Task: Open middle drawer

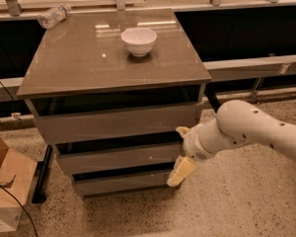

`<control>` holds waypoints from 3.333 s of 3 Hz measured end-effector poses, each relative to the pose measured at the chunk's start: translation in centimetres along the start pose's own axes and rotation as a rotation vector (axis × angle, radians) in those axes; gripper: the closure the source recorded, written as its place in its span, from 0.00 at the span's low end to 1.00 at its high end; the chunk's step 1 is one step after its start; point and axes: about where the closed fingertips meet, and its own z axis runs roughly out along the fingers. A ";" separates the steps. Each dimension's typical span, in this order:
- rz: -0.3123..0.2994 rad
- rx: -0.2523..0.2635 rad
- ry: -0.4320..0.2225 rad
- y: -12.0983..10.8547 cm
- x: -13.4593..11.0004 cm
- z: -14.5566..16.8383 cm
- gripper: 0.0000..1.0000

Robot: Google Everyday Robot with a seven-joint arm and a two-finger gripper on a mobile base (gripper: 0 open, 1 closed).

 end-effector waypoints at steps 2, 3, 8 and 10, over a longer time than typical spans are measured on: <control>0.000 -0.051 -0.105 -3.4 2.9 5.7 0.00; 0.007 -0.083 -0.132 -5.2 4.3 9.1 0.00; 0.141 -0.186 -0.086 -10.2 9.5 19.9 0.19; 0.131 -0.181 -0.049 -9.3 10.0 18.6 0.66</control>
Offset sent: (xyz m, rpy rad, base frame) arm 0.0706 -0.0054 -0.0976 0.1869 0.0171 0.0531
